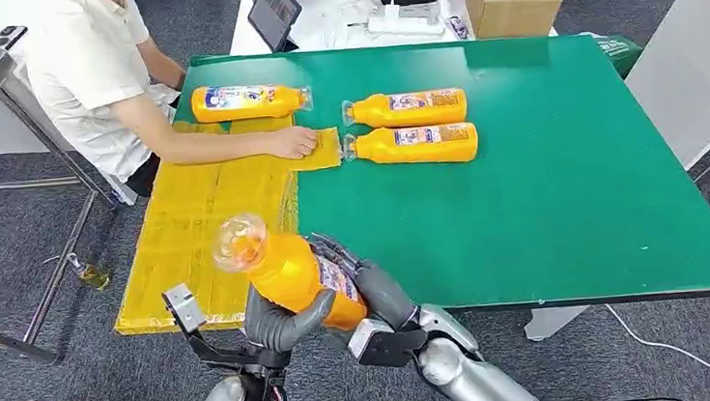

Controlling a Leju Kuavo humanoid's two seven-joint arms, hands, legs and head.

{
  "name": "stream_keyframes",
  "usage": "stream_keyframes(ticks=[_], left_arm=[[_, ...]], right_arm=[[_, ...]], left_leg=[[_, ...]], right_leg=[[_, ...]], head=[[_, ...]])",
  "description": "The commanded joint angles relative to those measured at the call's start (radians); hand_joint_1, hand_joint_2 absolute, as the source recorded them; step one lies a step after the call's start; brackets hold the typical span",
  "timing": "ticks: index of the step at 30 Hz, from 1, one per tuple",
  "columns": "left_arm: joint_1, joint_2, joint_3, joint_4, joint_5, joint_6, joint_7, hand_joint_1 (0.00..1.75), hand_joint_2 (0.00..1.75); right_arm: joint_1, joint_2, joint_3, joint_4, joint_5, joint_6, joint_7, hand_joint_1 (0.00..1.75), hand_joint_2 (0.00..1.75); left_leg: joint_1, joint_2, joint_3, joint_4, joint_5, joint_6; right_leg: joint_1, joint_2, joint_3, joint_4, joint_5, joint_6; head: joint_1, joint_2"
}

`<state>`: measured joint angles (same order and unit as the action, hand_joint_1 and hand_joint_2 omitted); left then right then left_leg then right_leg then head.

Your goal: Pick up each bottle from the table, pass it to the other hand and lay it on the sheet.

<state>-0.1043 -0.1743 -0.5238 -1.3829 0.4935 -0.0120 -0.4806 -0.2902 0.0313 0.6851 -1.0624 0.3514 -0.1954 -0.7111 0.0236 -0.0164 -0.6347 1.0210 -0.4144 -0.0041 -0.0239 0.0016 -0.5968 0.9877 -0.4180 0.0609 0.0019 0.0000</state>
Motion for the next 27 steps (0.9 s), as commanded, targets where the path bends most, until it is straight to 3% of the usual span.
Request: stream_keyframes(ticks=[1, 2, 4, 7, 10, 13, 15, 18, 21, 27], left_arm=[[-0.098, -0.017, 0.075, 0.157, -0.229, 0.483, -0.041, 1.75, 1.75], [-0.116, -0.025, 0.09, 0.195, -0.276, 0.572, -0.094, 1.75, 1.75], [-0.116, -0.025, 0.09, 0.195, -0.276, 0.572, -0.094, 1.75, 1.75], [-0.133, -0.027, 0.089, 0.234, -0.383, 0.696, -0.146, 1.75, 1.75], [-0.127, -0.06, 0.181, 0.278, -0.593, 0.71, -0.156, 1.75, 1.75], [-0.11, -0.098, 0.316, 0.292, -0.888, 0.71, -0.169, 1.75, 1.75], [-0.115, -0.116, 0.416, 0.308, -1.196, 0.71, -0.125, 1.75, 1.75], [-0.155, -0.096, 0.436, 0.371, -1.399, 0.71, -0.05, 1.73, 1.75], [-0.218, -0.073, 0.426, 0.483, -1.61, 0.71, 0.073, 1.75, 1.75], [-0.341, -0.042, 0.375, 0.719, -1.767, 0.71, 0.22, 1.75, 1.75]], right_arm=[[0.116, -0.031, 0.027, -0.217, 0.032, -0.414, 0.013, 0.0, 0.0], [0.114, -0.033, 0.052, -0.268, 0.012, -0.5, 0.013, 0.0, 0.0], [0.114, -0.033, 0.052, -0.268, 0.012, -0.5, 0.013, 0.0, 0.0], [0.173, 0.054, -0.099, -0.408, 0.194, -0.503, 0.013, 0.0, 0.0], [0.189, 0.119, -0.196, -0.467, 0.236, -0.503, 0.013, 0.0, 0.0], [0.169, 0.119, -0.197, -0.44, 0.195, -0.503, 0.013, 0.0, 0.0], [0.15, 0.113, -0.178, -0.412, 0.164, -0.503, 0.013, 0.0, 0.0], [0.137, 0.114, -0.169, -0.392, 0.155, -0.503, 0.013, 0.0, 0.0], [0.124, 0.114, -0.159, -0.368, 0.144, -0.503, 0.013, 0.0, 0.0], [0.11, 0.112, -0.155, -0.351, 0.136, -0.503, 0.013, 0.0, 0.0]], left_leg=[[0.0, -0.003, 0.002, -0.001, 0.0, 0.001], [0.0, -0.001, 0.003, -0.001, -0.001, 0.001], [0.0, 0.001, 0.003, 0.0, -0.001, 0.001], [0.0, 0.001, 0.003, 0.0, -0.001, 0.001], [0.0, 0.001, 0.003, 0.0, -0.002, 0.002], [0.0, 0.003, 0.005, -0.001, -0.002, 0.002], [0.001, 0.002, 0.004, -0.001, -0.001, 0.002], [0.0, 0.004, 0.005, -0.001, -0.001, 0.002], [0.0, 0.002, 0.003, -0.001, 0.0, 0.001], [0.0, 0.002, 0.004, -0.002, 0.0, 0.001]], right_leg=[[0.001, -0.004, 0.004, -0.001, -0.001, -0.002], [0.001, -0.002, 0.004, -0.001, -0.001, -0.003], [0.001, 0.0, 0.003, 0.0, -0.001, -0.003], [0.001, -0.001, 0.004, -0.001, -0.001, -0.003], [0.001, -0.001, 0.003, 0.001, -0.002, -0.004], [0.001, 0.0, 0.005, -0.001, -0.002, -0.004], [0.001, 0.001, 0.005, -0.002, -0.001, -0.003], [0.001, 0.002, 0.005, -0.002, 0.0, -0.003], [0.001, 0.0, 0.003, -0.001, 0.0, -0.003], [0.001, 0.0, 0.005, -0.002, 0.0, -0.003]], head=[[0.001, 0.0], [0.0, 0.0], [0.0, 0.0], [0.0, 0.0], [0.0, 0.0], [0.0, 0.0], [0.0, 0.0], [0.001, 0.0], [0.0, 0.0], [0.0, 0.0]])
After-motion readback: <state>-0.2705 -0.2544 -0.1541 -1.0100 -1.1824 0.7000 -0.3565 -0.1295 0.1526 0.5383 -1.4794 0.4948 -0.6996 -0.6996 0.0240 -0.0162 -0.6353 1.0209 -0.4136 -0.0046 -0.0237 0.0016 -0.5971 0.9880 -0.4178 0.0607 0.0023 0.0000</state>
